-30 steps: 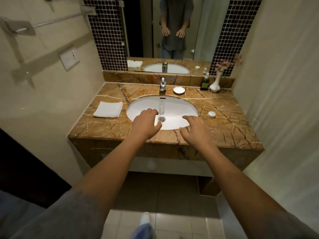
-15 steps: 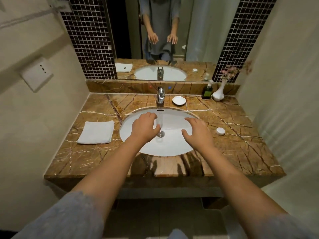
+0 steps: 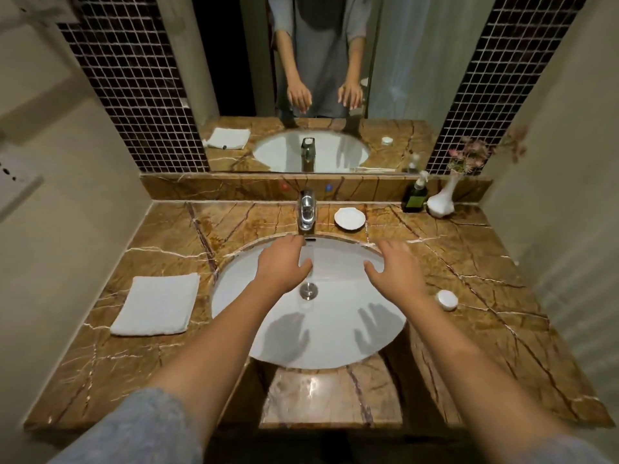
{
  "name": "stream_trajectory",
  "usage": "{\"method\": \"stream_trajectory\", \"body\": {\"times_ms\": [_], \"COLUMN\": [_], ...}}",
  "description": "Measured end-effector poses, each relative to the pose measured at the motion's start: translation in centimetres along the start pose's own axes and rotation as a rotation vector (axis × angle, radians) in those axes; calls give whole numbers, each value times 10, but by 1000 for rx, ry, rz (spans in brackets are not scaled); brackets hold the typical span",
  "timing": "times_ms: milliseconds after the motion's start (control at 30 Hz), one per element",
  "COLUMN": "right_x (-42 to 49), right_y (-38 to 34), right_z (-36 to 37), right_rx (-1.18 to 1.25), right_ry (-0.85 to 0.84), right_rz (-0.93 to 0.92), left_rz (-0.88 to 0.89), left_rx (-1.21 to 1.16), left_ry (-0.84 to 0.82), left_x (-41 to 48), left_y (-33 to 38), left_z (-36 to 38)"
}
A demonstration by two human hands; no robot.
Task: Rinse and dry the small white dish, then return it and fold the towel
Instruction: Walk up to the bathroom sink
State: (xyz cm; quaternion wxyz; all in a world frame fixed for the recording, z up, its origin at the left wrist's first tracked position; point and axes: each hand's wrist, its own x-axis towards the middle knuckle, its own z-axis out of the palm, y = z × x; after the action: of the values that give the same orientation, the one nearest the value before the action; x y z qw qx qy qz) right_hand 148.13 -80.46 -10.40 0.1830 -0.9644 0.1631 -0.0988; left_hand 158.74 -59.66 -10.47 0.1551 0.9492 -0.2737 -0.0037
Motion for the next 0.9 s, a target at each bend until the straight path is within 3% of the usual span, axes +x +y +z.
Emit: {"method": "stream_trajectory", "body": {"times_ms": [433, 700, 900], "right_x": [92, 132, 181], "right_y": [71, 89, 85], "right_z": [37, 61, 86], "right_rx": [61, 112, 118], "right_ry": [-188, -197, -184], "right_rz": [-15, 41, 115], "left_rz": [-25, 2, -140], "left_rx": [-26, -35, -165], "left_ry": [-76, -167, -161], "left_x": [103, 152, 193], "left_y": [45, 44, 45], "left_z": [62, 95, 120]}}
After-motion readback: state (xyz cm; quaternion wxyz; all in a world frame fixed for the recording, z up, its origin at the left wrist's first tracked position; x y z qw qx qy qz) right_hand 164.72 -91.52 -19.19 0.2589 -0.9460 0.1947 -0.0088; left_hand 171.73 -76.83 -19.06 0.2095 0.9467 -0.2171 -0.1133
